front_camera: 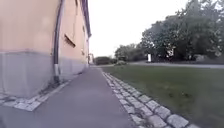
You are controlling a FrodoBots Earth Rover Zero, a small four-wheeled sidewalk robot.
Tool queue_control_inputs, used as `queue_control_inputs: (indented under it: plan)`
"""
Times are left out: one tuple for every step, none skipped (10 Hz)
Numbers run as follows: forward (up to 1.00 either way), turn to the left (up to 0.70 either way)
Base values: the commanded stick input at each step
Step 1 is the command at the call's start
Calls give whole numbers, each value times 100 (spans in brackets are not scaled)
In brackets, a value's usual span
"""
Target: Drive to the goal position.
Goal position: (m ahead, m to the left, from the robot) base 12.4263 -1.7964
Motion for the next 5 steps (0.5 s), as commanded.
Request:
queue_control_inputs:
  plan:
    - [50,0]
    - [50,0]
    - [50,0]
    - [50,0]
    - [50,0]
